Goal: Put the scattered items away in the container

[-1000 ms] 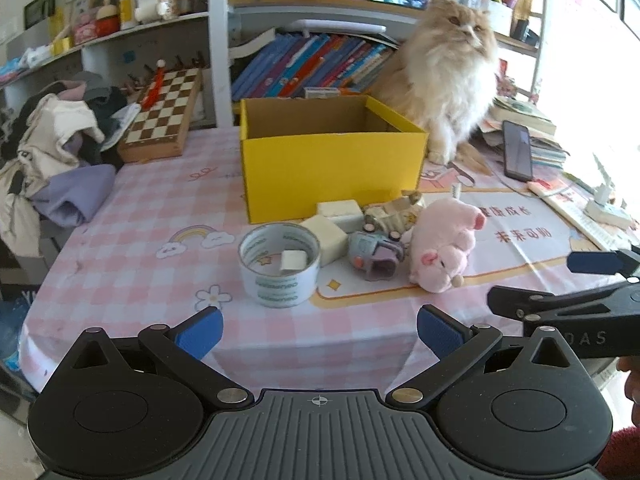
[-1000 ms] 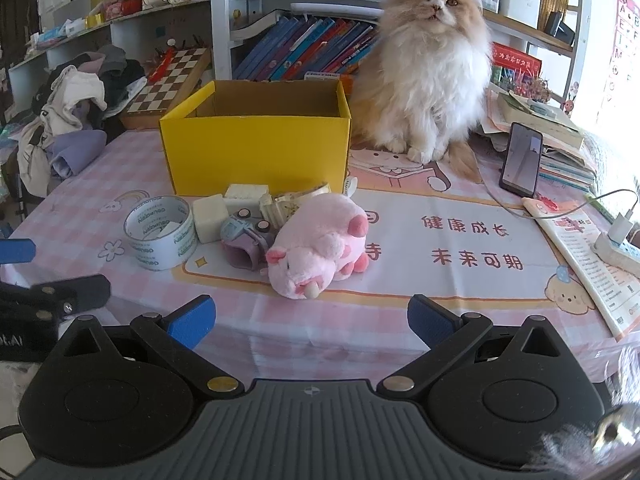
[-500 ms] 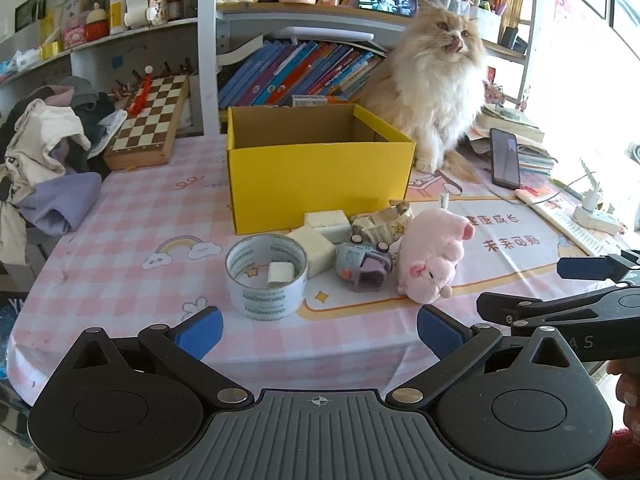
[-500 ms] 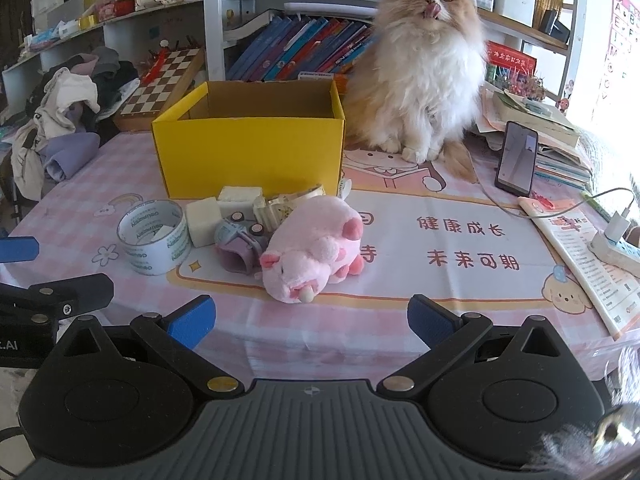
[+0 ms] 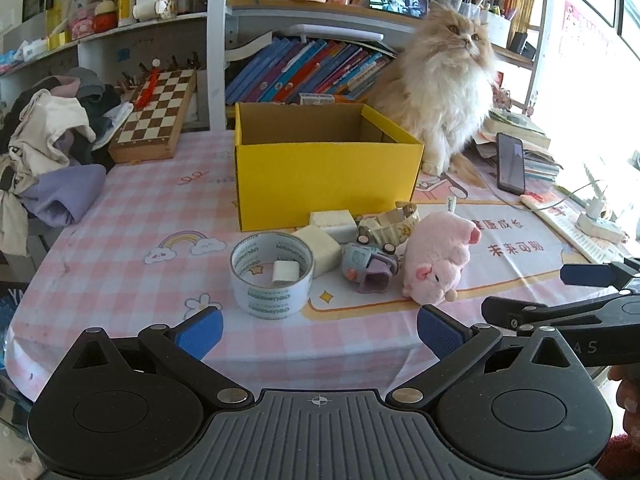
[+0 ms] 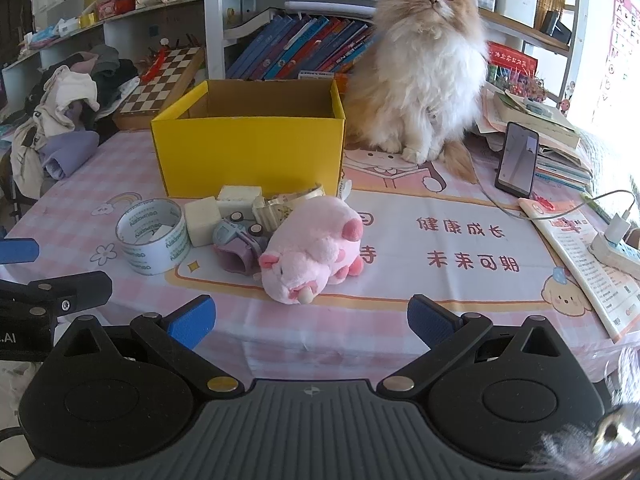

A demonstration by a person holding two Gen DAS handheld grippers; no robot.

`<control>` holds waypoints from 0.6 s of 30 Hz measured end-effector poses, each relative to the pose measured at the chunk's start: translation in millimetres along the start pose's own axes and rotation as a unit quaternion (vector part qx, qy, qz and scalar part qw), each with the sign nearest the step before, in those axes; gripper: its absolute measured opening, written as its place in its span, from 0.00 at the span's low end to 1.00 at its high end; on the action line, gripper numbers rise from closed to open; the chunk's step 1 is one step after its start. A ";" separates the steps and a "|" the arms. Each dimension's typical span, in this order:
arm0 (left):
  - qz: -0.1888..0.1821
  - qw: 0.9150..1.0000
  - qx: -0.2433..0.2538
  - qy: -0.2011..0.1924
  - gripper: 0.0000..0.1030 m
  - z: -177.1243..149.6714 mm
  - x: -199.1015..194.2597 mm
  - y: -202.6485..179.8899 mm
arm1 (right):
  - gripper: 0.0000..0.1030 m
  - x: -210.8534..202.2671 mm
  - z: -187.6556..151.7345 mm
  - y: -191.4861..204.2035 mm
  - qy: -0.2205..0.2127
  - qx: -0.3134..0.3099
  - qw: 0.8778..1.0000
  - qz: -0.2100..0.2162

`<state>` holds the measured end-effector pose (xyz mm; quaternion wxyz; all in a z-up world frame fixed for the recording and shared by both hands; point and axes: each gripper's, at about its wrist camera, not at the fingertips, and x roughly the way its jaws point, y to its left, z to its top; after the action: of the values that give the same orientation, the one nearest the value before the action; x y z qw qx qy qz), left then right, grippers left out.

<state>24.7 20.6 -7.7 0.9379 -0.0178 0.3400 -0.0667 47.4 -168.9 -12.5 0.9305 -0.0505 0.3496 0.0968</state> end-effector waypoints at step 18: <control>-0.006 1.000 -0.008 -0.007 1.00 -2.4 -5.0 5.8 | 1.00 -4.2 1.6 7.6 -0.008 -0.010 1.000 -0.005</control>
<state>19.9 27.0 -6.8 0.9397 -0.0276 0.3338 -0.0696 43.7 -161.9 -8.8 0.9333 -0.0612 0.3405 0.0959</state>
